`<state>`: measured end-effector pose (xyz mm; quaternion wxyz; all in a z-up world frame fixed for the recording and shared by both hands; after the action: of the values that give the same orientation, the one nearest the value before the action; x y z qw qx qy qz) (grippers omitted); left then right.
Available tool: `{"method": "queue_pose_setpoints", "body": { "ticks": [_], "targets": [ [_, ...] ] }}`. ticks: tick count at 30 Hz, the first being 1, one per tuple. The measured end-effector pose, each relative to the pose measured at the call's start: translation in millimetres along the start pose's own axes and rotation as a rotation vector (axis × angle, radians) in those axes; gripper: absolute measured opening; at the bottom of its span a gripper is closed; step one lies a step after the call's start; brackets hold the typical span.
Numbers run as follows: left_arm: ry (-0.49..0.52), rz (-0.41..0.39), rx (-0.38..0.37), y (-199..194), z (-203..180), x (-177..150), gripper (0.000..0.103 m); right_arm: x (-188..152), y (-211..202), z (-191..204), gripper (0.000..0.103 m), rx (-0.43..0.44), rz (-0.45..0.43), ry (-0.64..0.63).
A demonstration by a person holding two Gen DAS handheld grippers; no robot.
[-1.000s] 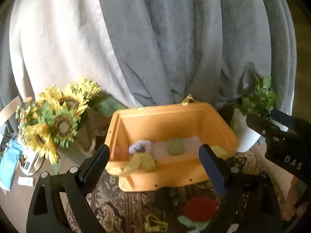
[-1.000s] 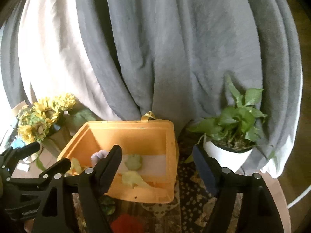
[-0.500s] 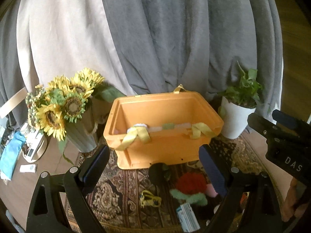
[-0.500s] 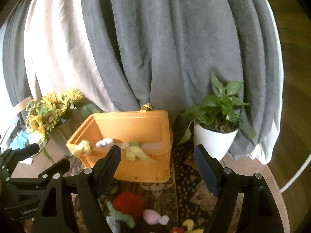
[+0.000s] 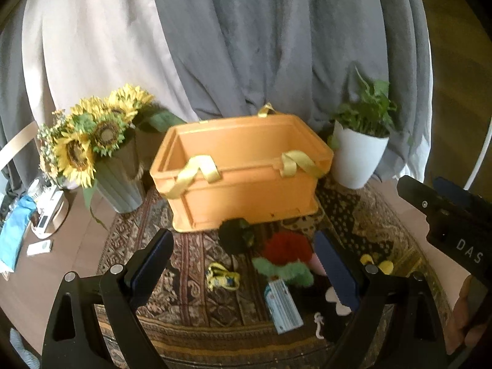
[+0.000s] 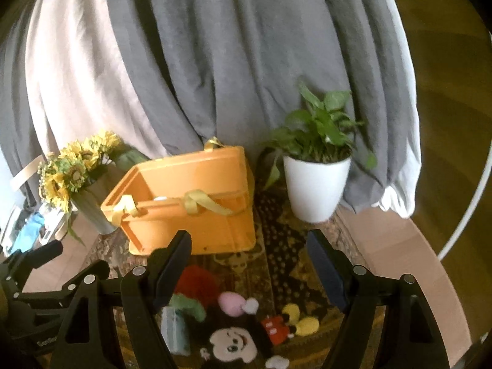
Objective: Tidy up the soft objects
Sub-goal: 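Withdraw both tools from the crate back toward the remaining toys, then grasp the tissue pack with the left tool while the right tool grasps the Mickey plush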
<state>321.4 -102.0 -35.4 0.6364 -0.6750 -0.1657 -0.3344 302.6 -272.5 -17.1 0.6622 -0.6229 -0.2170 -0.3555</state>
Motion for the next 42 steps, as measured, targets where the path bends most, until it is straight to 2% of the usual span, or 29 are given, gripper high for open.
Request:
{"method": "queue_pose_setpoints", "body": {
  "ticks": [9,31,42],
  "targets": [
    [0.009,0.063,-0.012,11.5,-12.7,-19.8,0.094,-29.3,1.4,-17.0,0.078,-0.033,0.046,0.058],
    [0.007,0.223,-0.036,54.8,-26.2,-60.1,0.093,-87.2,48.8,-45.8,0.078,0.022,0.266,0.209],
    [-0.019,0.296,-0.077,80.7,-29.5,-71.2,0.084,-99.4,71.9,-51.9,0.077,0.051,0.333,0.283]
  ]
}}
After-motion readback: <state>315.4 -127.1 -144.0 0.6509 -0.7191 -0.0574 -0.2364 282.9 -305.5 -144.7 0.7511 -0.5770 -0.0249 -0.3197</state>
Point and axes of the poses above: each gripper's, at about its wrist camera, not at the fingertips, and y roughly the way its jaws point, z to its left, x to its top, the point moved 1 cm from there along y, roughly the way its jaws point, and after that the axes turned 8 degrees about z, right-handed, at the moved point
